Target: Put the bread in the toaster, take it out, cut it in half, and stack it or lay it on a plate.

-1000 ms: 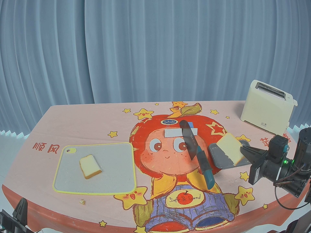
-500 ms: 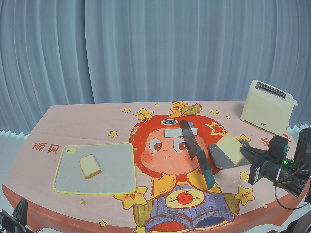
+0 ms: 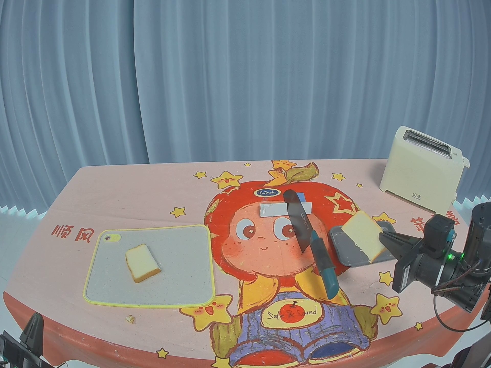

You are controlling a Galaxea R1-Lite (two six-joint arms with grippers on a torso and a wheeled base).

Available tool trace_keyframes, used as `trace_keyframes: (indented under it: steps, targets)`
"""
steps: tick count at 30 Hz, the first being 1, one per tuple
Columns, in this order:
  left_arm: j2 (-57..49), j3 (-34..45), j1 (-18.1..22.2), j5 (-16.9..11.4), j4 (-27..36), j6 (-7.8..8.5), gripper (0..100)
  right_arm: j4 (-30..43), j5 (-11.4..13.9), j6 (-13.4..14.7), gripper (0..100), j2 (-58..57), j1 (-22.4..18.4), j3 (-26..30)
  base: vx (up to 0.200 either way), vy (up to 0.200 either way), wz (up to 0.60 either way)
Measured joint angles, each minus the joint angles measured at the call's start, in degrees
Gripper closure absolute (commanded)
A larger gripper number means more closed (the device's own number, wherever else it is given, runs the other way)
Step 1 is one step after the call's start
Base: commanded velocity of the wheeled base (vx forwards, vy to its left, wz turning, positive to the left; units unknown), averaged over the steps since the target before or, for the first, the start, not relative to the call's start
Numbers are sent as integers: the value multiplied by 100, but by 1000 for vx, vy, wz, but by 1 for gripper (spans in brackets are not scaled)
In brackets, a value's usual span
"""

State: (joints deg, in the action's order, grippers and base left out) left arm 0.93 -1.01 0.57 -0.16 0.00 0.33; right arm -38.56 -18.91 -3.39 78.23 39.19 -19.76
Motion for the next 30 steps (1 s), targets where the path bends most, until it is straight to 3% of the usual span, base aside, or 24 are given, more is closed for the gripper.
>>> trace_keyframes:
  steps: [13, 17, 23, 30]
  targets:
    - [0, 0, 2, -2, 0, 0, 100, -9, -27, 72, 100, -23, -77, 78, 0, 0, 0]
    - [0, 0, 0, -2, 0, 2, 100, -2, -143, 123, 100, 5, -96, 85, 0, 0, 0]
    - [0, 0, 0, -2, 0, 0, 100, -9, -317, 394, 100, 217, -157, -20, 0, 0, 0]
    - [0, 0, 0, -2, 0, -1, 100, -11, -323, 623, 100, 525, -352, -284, 0, 0, 0]
